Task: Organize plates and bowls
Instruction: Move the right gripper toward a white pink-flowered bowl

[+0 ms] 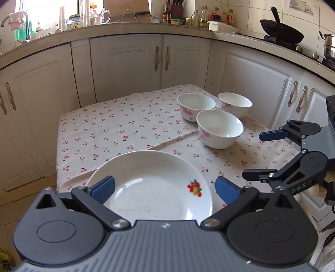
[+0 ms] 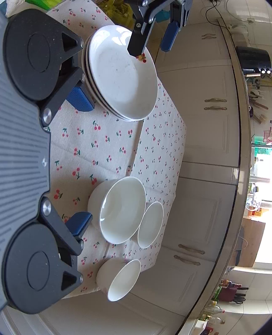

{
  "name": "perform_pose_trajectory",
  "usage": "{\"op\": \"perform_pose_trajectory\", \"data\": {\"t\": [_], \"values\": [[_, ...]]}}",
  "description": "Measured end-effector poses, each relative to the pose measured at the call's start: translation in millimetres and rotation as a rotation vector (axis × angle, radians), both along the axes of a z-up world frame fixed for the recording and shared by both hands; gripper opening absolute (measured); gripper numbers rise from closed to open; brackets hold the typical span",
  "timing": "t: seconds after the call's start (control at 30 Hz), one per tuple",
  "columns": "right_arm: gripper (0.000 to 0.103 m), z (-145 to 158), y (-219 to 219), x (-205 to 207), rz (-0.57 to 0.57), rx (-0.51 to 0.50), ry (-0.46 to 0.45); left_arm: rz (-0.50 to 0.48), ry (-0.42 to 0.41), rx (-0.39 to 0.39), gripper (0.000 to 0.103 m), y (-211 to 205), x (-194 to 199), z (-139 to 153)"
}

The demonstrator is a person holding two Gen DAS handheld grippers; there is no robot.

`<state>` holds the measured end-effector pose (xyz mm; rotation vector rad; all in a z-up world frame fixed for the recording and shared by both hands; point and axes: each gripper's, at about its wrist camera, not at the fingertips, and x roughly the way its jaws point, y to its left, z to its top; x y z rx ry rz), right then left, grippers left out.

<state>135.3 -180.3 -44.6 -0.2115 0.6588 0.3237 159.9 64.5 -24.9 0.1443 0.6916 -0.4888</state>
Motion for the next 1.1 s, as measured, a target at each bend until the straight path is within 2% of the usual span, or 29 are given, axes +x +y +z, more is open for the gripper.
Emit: {"op": "perform_pose_trajectory", "data": {"t": [0.23, 0.4, 0.5, 0.73, 1.1], "values": [[0.103, 2.5, -39.5, -5.3, -0.060, 0.032, -0.019, 0.032, -0.060, -0.018, 0.101, -49.5, -15.0, -2.8], [0.103, 3.9, -67.6, -6.2, -0.038, 0.054, -0.021, 0.057, -0.077, -0.012, 0.101, -85.9, -13.1, -12.6], [0.103, 5.2, -82.5, -2.2, -0.016, 0.053, -0.005, 0.067, -0.092, 0.017, 0.101, -108.3, -7.7, -21.5], [0.103, 14.3, -113.0, 22.9, 0.033, 0.063, 0.038, 0.085, -0.102, 0.040, 0.101, -144.7, 10.4, -38.5], [0.103, 10.9, -114.6, 80.8, 0.151, 0.070, 0.103, 0.093, -0.096, 0.052, 0.101, -176.0, 42.9, -58.3]]}}
